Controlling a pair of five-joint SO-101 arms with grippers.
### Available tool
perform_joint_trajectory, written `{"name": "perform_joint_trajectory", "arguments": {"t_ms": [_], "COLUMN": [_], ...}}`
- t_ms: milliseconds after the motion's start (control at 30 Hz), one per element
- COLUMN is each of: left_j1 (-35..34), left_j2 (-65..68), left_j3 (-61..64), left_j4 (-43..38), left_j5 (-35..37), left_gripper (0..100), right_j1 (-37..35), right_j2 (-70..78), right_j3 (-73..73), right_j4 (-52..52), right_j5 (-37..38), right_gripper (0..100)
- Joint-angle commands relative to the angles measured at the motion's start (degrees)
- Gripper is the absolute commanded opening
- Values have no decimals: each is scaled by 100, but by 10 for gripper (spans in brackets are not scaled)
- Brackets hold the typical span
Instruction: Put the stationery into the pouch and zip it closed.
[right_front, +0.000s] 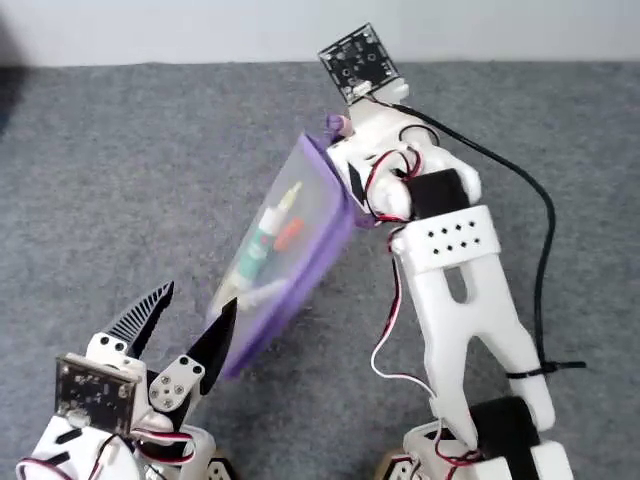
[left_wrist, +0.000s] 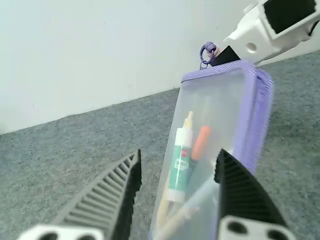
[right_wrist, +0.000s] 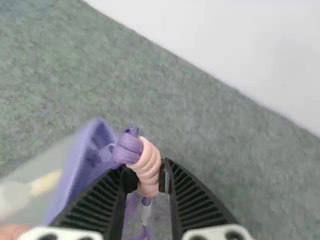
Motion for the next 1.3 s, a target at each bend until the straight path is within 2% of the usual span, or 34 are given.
{"name": "perform_joint_trajectory", "arguments": {"t_ms": [0, 167, 400, 500, 567, 633, 733, 900, 1100, 1267], "left_j1": [-44, -105, -949, -1081, -1108, -1108, -1108, -1371, -2154, -2189], "left_j2": [-18, -26, -26, -26, -26, -26, -26, -26, -26, -26], "left_j3": [-198, -251, -215, -198, -198, -207, -251, -127, 233, 303], "left_j4": [-62, -53, -44, 70, 325, 651, 941, 932, 932, 923], "left_j5": [-9, 0, 0, 0, 0, 9, 264, 404, 387, 396], "left_gripper": [236, 235, 235, 235, 235, 235, 235, 235, 235, 235], "right_j1": [154, 242, 242, 242, 242, 242, 242, 242, 242, 242], "right_j2": [-286, -286, -295, -295, -295, -374, -567, -787, -1279, -1903], "right_j3": [-299, -299, -299, -299, -299, -308, -299, -299, -299, -246], "right_j4": [400, 936, 1596, 1868, 2062, 2273, 2519, 3248, 4374, 4646], "right_j5": [62, 44, 18, 18, 18, 18, 18, -18, -519, -1116], "right_gripper": [7, 8, 15, 118, 211, 262, 263, 263, 263, 262]}}
